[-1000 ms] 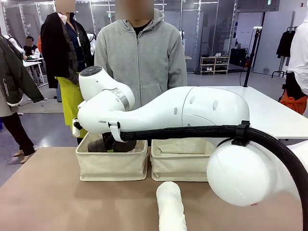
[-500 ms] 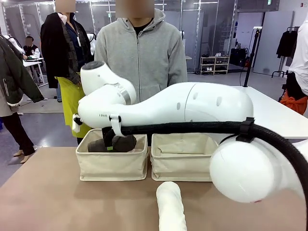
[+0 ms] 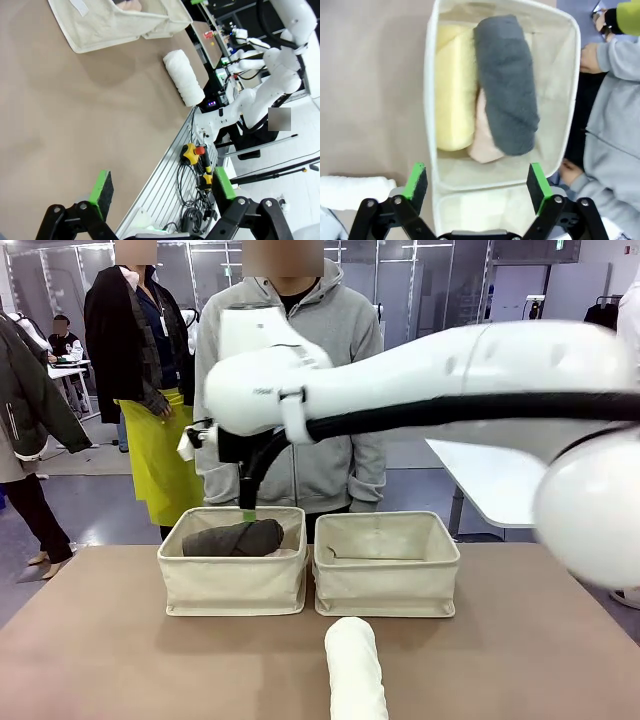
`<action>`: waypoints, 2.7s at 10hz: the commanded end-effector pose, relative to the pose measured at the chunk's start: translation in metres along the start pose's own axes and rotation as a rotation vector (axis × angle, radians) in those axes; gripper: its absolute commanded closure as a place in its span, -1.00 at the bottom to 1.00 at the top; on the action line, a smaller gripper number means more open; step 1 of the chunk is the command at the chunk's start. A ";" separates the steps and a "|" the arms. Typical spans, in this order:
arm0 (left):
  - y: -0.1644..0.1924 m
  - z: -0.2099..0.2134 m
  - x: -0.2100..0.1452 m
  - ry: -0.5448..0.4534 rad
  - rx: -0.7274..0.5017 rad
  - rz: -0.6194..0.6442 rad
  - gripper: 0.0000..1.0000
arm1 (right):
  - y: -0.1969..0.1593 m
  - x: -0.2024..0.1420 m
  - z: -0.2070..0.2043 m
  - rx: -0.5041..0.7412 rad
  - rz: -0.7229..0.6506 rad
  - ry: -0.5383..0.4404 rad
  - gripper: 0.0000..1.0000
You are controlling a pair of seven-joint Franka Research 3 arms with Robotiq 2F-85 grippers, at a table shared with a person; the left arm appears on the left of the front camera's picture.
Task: Divide the towels into two baskets.
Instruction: Pick up one hotel-folded towel from the bottom of the table and place it in the Fabric basket indicated by the person.
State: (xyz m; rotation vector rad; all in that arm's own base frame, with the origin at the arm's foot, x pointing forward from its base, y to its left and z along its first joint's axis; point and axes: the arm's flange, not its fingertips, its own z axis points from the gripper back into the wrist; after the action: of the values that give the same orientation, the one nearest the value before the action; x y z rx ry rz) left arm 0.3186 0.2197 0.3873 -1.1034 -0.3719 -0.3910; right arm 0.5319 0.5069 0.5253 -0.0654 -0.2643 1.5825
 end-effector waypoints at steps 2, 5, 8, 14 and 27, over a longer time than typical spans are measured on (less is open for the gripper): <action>-0.003 0.004 -0.002 0.004 0.005 0.001 -1.00 | 0.058 -0.104 -0.003 0.120 -0.139 -0.149 -1.00; -0.003 0.004 -0.002 0.004 0.005 0.001 -1.00 | 0.059 -0.170 0.017 0.269 -0.419 -0.361 -1.00; -0.003 0.004 -0.002 0.004 0.005 0.001 -1.00 | 0.079 -0.252 0.030 0.516 -0.666 -0.439 -1.00; -0.003 0.004 -0.002 0.004 0.005 0.001 -1.00 | 0.191 -0.435 0.026 0.586 -1.079 -0.793 -1.00; -0.003 0.004 -0.002 0.004 0.005 0.001 -1.00 | 0.459 -0.530 -0.003 0.492 -1.595 -1.063 -1.00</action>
State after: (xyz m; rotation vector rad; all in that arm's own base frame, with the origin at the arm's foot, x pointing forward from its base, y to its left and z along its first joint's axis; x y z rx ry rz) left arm 0.3184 0.2200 0.3875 -1.1022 -0.3718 -0.3905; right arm 0.2121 -0.2022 0.4533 1.1614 -0.5219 -0.0756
